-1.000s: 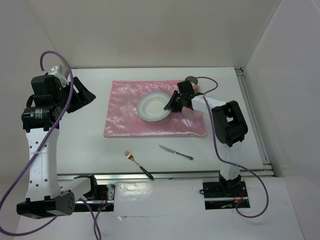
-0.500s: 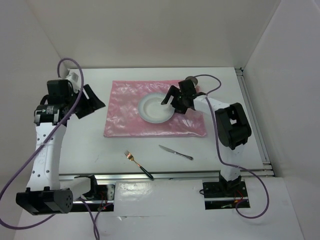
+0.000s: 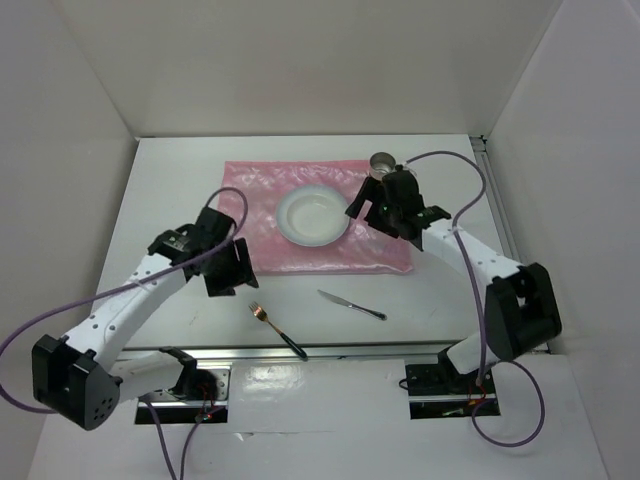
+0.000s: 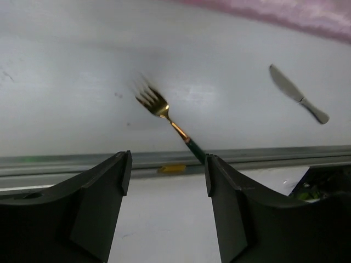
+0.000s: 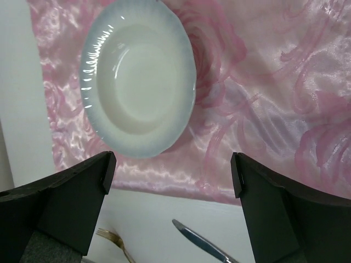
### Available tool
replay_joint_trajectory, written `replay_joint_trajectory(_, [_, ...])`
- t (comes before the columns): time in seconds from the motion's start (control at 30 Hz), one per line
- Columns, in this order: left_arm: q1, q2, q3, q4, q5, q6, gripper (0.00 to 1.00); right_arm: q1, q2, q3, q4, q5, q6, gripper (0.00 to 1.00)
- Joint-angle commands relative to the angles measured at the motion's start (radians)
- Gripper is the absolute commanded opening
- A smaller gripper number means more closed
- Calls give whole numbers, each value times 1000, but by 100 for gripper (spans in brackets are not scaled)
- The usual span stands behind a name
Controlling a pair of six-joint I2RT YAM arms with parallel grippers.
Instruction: Set the dinner table for one person
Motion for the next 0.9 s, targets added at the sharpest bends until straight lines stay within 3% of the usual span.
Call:
replay_joint_trajectory(0.0, [-123, 2, -60, -10, -56, -192, 72, 8, -109, -36, -7, 62, -24, 99])
replay_joint_trajectory(0.13, [-325, 54, -94, 64, -56, -372, 70, 8, -192, -48, -37, 62, -37, 99])
replay_joint_trajectory(0.33, [-474, 219, -81, 96, -146, -559, 65, 8, -295, -82, -60, 33, -57, 99])
replay_joint_trajectory(0.6, [-550, 273, -123, 125, -140, -737, 64, 8, -369, -91, -90, 1, -89, 99])
replay_joint_trajectory(0.87, [-550, 271, -174, 184, -140, -737, 62, -1, -389, -100, -80, -42, -89, 99])
